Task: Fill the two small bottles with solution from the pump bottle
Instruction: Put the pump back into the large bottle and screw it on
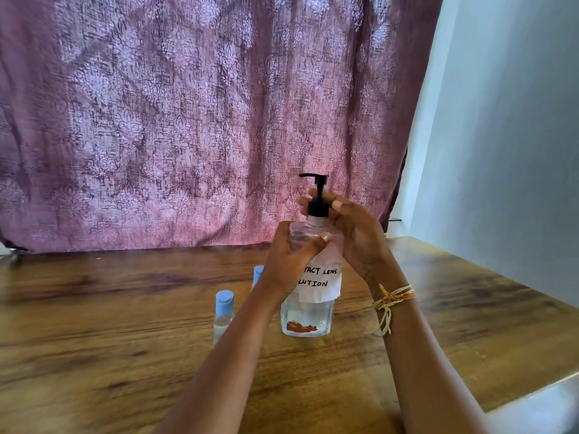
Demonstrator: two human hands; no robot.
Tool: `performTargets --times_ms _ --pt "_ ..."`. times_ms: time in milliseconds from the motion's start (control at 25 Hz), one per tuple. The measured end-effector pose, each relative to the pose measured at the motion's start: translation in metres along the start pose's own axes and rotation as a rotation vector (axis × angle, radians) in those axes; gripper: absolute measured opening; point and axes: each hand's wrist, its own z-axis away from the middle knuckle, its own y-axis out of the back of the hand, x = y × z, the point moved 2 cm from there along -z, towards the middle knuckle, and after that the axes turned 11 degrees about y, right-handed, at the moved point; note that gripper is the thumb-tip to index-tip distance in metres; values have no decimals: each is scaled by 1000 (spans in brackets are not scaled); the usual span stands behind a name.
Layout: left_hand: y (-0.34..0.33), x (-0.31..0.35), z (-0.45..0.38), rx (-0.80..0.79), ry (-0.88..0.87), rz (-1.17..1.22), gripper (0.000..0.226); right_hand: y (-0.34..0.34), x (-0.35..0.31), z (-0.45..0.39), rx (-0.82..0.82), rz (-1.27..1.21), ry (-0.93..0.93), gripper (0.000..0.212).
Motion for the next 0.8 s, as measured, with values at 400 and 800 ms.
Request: performTargets --times_ms 400,800 --pt "-4 2 3 -23 -15 8 27 -4 0 0 92 96 38 28" --pt "-1 2 4 4 1 8 45 3 4 1 -35 -23 -14 33"
